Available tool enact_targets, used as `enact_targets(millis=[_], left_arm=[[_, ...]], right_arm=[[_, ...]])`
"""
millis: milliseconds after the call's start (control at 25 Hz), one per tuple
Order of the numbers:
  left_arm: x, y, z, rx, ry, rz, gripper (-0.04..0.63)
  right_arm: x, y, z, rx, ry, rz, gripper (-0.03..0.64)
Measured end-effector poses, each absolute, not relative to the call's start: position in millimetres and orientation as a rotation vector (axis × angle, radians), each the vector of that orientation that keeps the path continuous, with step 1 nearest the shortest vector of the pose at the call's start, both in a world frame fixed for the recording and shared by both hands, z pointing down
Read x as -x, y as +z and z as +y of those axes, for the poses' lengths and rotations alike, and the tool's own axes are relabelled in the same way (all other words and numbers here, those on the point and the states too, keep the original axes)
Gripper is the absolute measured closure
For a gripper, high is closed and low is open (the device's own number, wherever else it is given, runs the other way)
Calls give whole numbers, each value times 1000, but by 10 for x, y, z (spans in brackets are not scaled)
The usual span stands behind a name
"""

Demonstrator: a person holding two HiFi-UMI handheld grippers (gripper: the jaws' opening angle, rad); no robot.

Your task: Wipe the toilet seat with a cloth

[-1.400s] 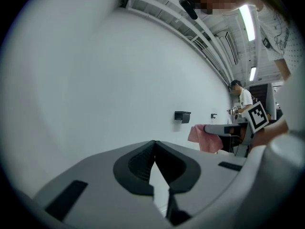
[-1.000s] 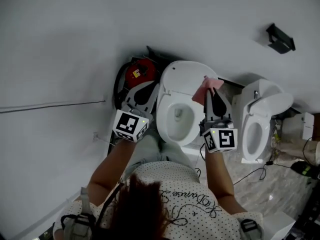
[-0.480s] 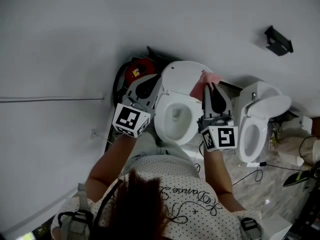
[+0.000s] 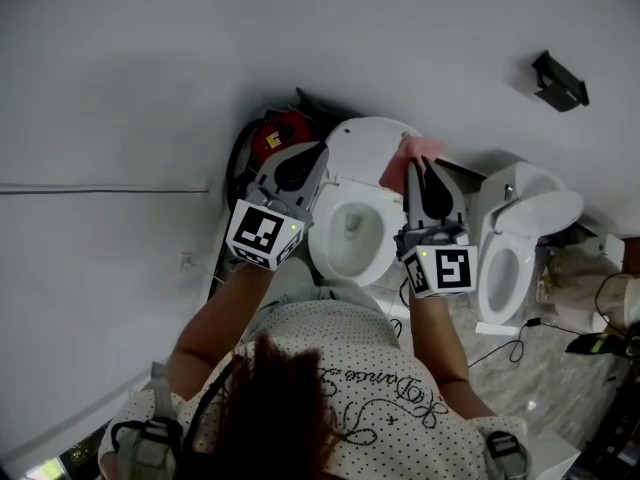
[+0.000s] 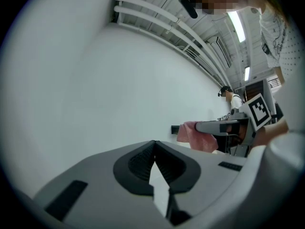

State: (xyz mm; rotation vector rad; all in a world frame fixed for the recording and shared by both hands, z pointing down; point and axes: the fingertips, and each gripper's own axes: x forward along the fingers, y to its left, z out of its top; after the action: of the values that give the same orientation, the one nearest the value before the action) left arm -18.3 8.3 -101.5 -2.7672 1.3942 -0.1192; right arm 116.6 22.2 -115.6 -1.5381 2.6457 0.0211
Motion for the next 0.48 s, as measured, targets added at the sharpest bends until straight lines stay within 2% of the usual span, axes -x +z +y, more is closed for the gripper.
enact_targets(millis=[480], left_arm=[[211,-1050,30,2752,-131,1399,592]], right_arm=[[-1077,-1173,126,1505,36,2662,575]])
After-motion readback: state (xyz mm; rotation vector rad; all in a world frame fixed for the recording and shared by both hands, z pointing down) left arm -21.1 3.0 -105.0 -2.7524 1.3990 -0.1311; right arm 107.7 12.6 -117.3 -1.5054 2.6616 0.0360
